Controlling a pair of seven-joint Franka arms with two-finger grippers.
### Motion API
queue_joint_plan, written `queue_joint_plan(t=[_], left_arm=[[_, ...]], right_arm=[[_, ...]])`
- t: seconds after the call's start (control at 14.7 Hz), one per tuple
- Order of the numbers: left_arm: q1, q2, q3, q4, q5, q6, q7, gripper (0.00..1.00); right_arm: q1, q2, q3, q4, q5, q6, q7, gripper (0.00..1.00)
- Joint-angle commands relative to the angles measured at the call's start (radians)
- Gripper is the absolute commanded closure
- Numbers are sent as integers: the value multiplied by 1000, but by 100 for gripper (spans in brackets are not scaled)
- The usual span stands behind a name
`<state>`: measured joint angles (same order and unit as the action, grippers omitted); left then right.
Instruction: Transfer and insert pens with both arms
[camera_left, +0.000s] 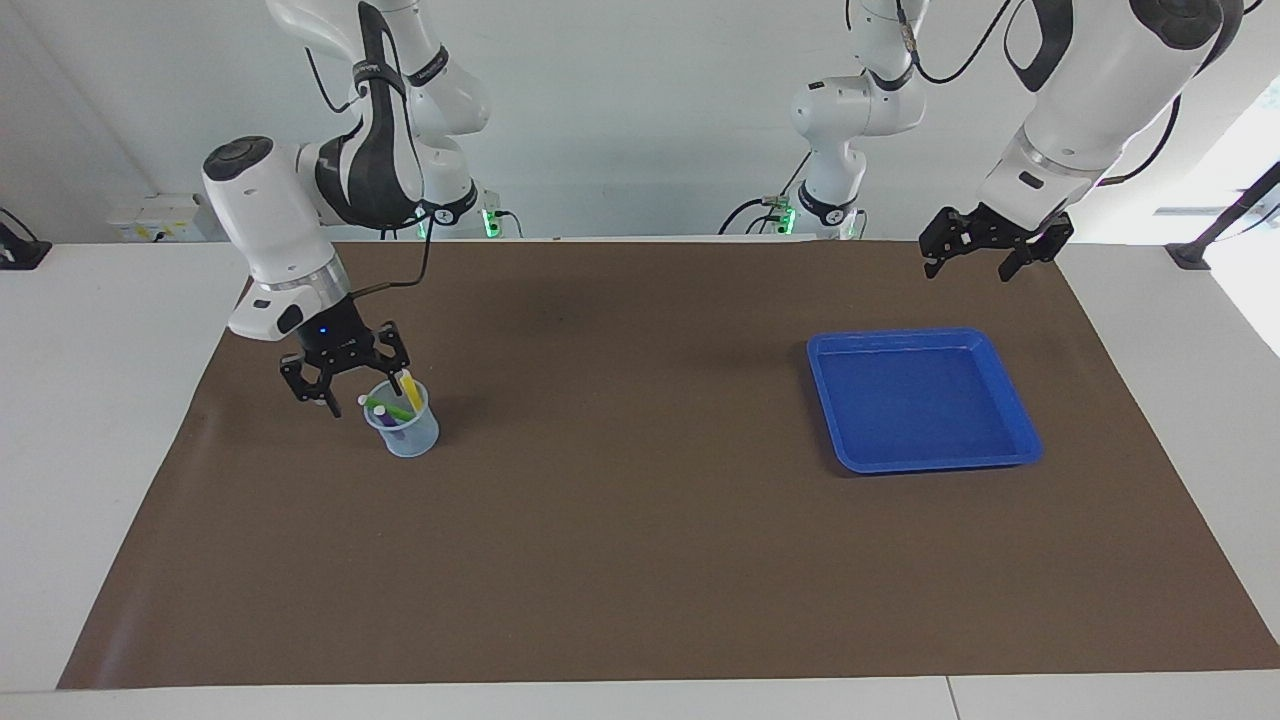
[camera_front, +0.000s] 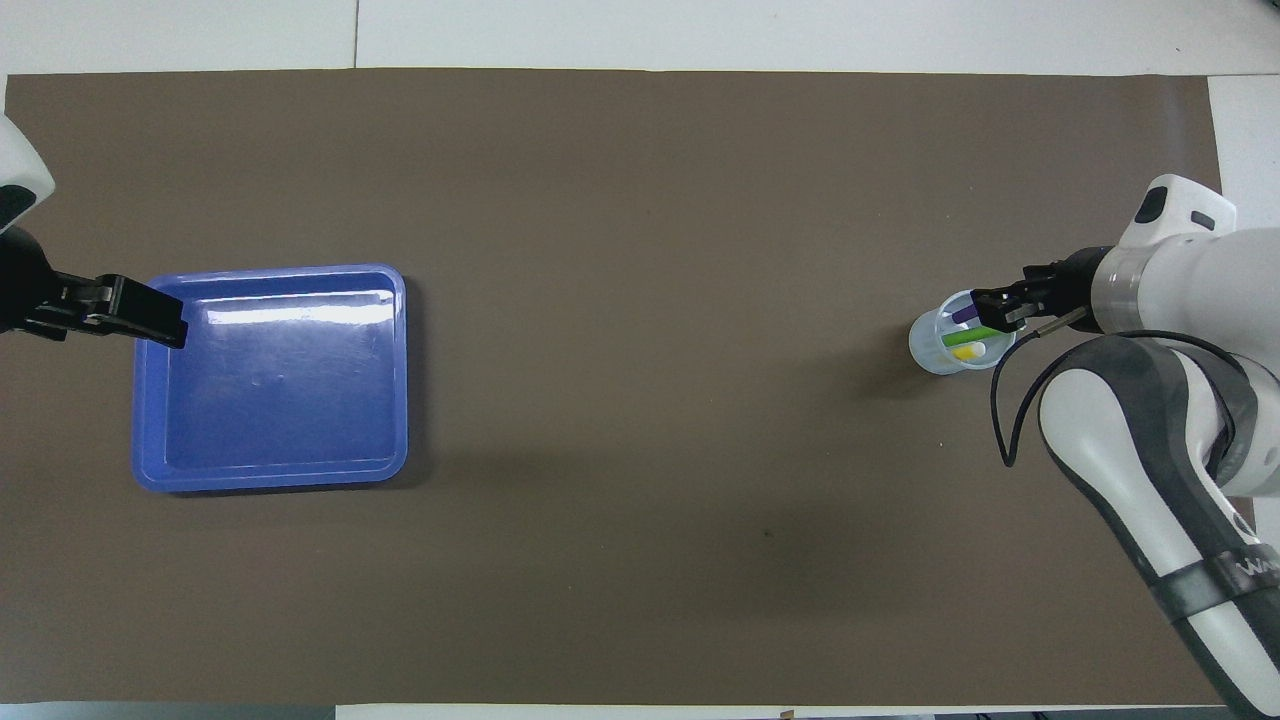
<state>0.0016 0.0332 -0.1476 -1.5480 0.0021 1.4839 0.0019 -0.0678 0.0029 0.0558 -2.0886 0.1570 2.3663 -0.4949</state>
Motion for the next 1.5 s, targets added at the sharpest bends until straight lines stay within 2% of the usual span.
queue_joint_plan(t=[0.0,0.14,0.34,0.61,0.95,1.43], left_arm=[[-26,7,22,14,-14,12,-14,0],[-34,8,23,15,-16,6,-14,0],[-31,10,22,29,-17,-2,-14,0],[-23,4,23,23,-17,4,-14,0],[-9,1,13,22,-19,-1,-16,0],[-2,-18,11,8,-17,4,-16,0]], right_arm=[[-20,-20,6,92,-17,-134,82,0],[-20,-21,3,184,-43,-272,186,0],[-7,-17,10,323,-186,-442,364,0],[31,-8,15,472,-208,-666,478,0],[40,-8,16,521,-226,-785,600,0],[42,-23,22,496,-211,-796,627,0]])
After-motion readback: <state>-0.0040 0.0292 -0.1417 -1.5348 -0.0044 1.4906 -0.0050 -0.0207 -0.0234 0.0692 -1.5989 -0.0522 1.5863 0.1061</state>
